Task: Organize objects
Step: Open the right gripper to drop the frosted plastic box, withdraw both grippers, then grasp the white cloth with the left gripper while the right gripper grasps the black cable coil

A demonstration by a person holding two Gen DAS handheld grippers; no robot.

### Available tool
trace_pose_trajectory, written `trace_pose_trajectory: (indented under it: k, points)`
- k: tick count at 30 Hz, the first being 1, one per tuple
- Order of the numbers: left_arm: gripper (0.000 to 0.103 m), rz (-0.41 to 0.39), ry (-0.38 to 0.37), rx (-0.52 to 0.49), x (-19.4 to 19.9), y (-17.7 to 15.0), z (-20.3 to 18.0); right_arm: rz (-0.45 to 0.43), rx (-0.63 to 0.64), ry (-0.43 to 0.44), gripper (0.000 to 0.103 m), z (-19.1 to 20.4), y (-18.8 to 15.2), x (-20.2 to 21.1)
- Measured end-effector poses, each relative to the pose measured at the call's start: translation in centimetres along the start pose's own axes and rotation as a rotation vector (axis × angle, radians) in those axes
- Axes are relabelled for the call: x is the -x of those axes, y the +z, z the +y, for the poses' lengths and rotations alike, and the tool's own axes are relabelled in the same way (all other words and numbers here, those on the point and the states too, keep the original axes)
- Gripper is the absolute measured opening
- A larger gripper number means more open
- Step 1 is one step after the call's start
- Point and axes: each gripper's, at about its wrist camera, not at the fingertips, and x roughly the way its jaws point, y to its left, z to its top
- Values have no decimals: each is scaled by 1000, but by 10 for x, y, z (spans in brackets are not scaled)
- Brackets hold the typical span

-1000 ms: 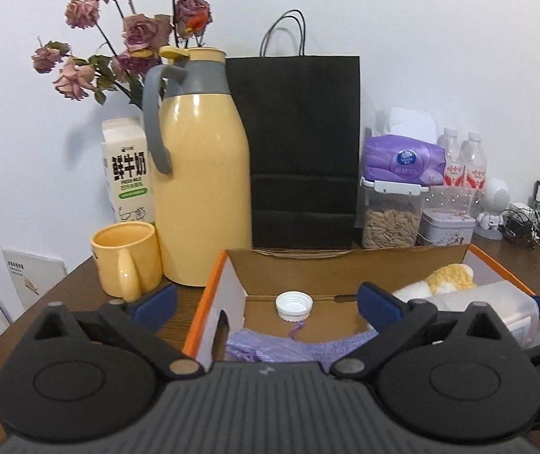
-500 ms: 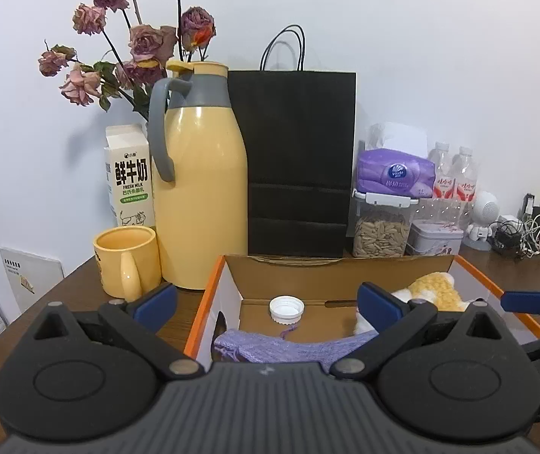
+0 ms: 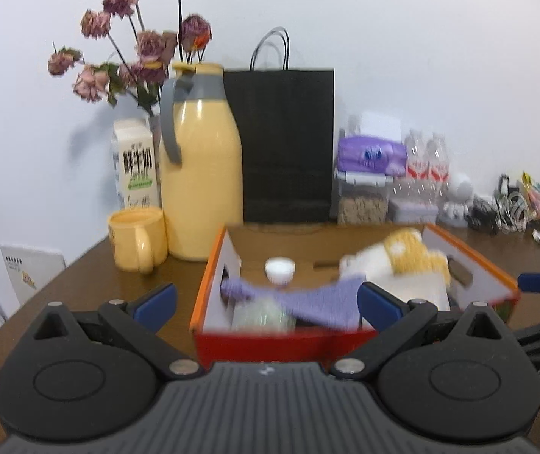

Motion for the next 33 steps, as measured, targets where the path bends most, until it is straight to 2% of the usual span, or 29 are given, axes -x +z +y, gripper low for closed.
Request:
trace_pose_trajectory:
  k: [8, 17, 20, 27, 33]
  points:
    - [103, 50, -2, -5, 33, -27, 17, 36, -17, 23, 103, -3, -34, 47]
    - [103, 96, 8, 19, 44, -47, 31, 136, -50, 76, 103, 3, -74, 79]
    - [103, 108, 12, 15, 45, -54, 33, 166, -50, 88, 100, 9, -83, 82]
    - [103, 100, 3, 32, 50, -59, 39, 200, -37, 142, 80, 27, -82, 75]
    - [103, 102, -7, 63, 50, -61, 45, 227, -7, 148, 62, 38, -69, 51]
